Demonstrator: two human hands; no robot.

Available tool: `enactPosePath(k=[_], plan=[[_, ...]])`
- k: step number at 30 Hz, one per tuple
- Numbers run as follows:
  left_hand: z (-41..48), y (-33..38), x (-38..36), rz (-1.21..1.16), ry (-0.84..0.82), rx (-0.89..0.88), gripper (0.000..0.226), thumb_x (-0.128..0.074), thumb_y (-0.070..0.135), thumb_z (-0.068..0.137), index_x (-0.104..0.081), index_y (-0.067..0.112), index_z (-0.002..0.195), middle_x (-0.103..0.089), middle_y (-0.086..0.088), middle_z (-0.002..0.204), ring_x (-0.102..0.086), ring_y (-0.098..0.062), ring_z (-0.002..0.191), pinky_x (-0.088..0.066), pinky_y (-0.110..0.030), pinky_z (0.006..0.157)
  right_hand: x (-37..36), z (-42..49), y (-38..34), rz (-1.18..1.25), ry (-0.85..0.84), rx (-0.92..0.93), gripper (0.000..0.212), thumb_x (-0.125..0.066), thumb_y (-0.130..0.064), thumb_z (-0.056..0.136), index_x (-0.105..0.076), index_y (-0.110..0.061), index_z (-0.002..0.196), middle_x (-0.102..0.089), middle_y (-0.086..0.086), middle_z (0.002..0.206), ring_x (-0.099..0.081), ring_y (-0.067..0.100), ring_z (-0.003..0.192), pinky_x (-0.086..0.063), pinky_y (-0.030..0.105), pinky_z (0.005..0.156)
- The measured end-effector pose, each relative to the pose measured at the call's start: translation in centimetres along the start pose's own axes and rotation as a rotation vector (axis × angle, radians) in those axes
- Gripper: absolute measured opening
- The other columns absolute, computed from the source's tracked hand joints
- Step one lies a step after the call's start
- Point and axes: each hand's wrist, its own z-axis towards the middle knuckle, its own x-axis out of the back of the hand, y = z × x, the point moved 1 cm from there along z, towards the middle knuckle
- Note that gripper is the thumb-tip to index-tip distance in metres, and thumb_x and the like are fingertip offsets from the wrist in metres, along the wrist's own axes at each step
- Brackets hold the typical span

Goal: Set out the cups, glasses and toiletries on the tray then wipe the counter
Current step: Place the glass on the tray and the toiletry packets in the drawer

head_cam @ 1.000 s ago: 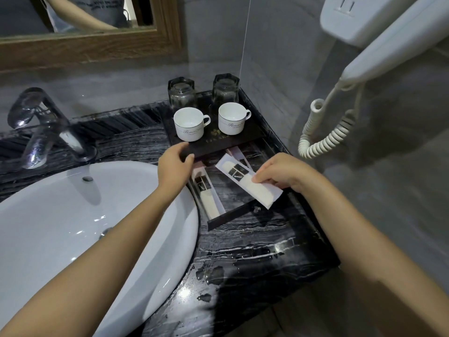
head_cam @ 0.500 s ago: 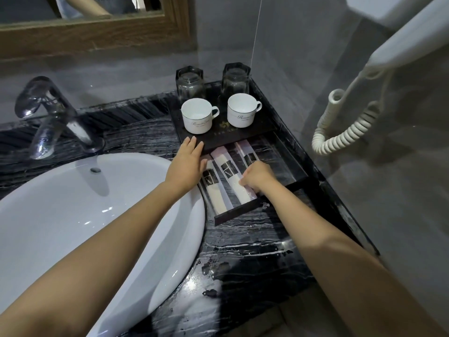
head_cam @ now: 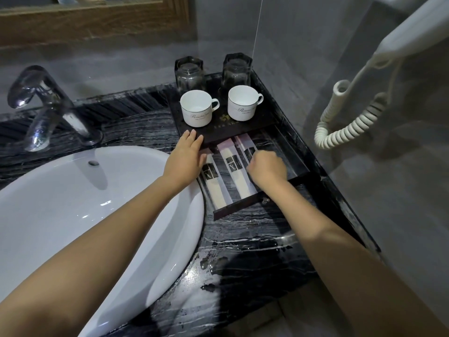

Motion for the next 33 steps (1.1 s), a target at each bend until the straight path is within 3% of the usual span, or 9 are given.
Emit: enactPosePath(k=[2,4,9,12,14,17,19,23,33], plan=[[-0.1,0.0,0.0,0.008,0.003,0.001,0.054,-0.044,0.024,0.095,-0.027,0.005,0.143,-0.021,-0.015,0.154,-0.012,-0.027,0.145,-0.012,-0.033,0.117,0.4,0.6,1.2,-0.012,0.072,0.047,0.023,-0.057,-0.017,0.09,-0.06,-0.006,0.109,-0.06,0.014,0.117,-0.057,0.032,0.106,-0.048,0.035,0.077],[-0.1,0.1,-0.1,0.014,0.004,0.005,0.055,-0.044,0.024,0.095,-0.027,0.004,0.143,-0.022,-0.016,0.154,-0.012,-0.028,0.145,-0.012,-0.033,0.117,0.3,1.4,2.2,-0.014,-0.016,0.05,0.037,-0.062,-0.022,0.088,-0.054,-0.005,0.119,-0.052,0.015,0.126,-0.051,0.032,0.115,-0.046,0.038,0.088],[-0.1,0.3,0.0,0.025,-0.001,0.015,0.055,-0.043,0.024,0.095,-0.027,0.004,0.143,-0.021,-0.016,0.154,-0.012,-0.028,0.145,-0.012,-0.034,0.117,-0.2,1.8,2.7,0.088,-0.143,0.023,0.016,-0.063,-0.014,0.085,-0.05,-0.01,0.094,-0.057,0.017,0.12,-0.058,0.033,0.105,-0.049,0.036,0.086],[-0.1,0.3,0.0,0.022,-0.001,0.004,0.054,-0.044,0.023,0.095,-0.028,0.003,0.143,-0.022,-0.017,0.154,-0.013,-0.029,0.144,-0.011,-0.033,0.117,0.8,0.8,2.9,0.093,-0.082,0.064,0.028,-0.061,-0.022,0.088,-0.057,-0.005,0.11,-0.052,0.015,0.124,-0.052,0.031,0.111,-0.045,0.039,0.092],[-0.1,0.2,0.0,0.011,-0.004,0.005,0.054,-0.044,0.024,0.095,-0.029,0.003,0.143,-0.022,-0.017,0.154,-0.012,-0.028,0.145,-0.012,-0.034,0.117,2.0,-1.2,3.4,0.234,0.081,0.122,0.03,-0.063,-0.023,0.087,-0.058,-0.006,0.11,-0.054,0.011,0.115,-0.054,0.026,0.103,-0.046,0.036,0.087],[0.0,0.0,0.1,0.007,-0.017,0.001,0.054,-0.043,0.025,0.096,-0.028,0.004,0.143,-0.021,-0.016,0.154,-0.012,-0.027,0.145,-0.011,-0.034,0.118,2.6,-6.2,4.9,0.626,0.3,0.075,0.011,-0.065,-0.018,0.085,-0.062,-0.01,0.092,-0.06,0.004,0.09,-0.055,0.012,0.075,-0.043,0.02,0.069],[0.0,0.0,0.2,0.013,-0.019,-0.003,0.054,-0.042,0.026,0.096,-0.028,0.004,0.143,-0.021,-0.017,0.154,-0.012,-0.028,0.145,-0.011,-0.034,0.118,1.2,-8.9,5.8,0.715,0.277,-0.03,0.011,-0.065,-0.02,0.086,-0.06,-0.011,0.09,-0.061,0.003,0.089,-0.055,0.009,0.074,-0.041,0.013,0.065],[-0.1,0.3,0.1,0.017,-0.008,-0.002,0.051,-0.038,0.025,0.097,-0.03,0.003,0.142,-0.023,-0.017,0.153,-0.014,-0.028,0.144,-0.014,-0.035,0.117,-2.9,-9.2,5.7,0.716,0.101,-0.118,0.027,-0.071,-0.023,0.081,-0.054,-0.009,0.096,-0.059,0.005,0.096,-0.059,0.017,0.084,-0.044,0.02,0.071],[0.0,0.1,0.5,0.035,0.0,-0.019,0.046,-0.034,0.024,0.098,-0.038,0.001,0.138,-0.032,-0.019,0.149,-0.023,-0.03,0.142,-0.018,-0.035,0.115,-4.8,-6.8,4.5,0.86,0.249,-0.113,0.018,-0.071,-0.008,0.08,-0.053,-0.011,0.081,-0.058,0.002,0.077,-0.054,0.009,0.068,-0.043,0.003,0.057]])
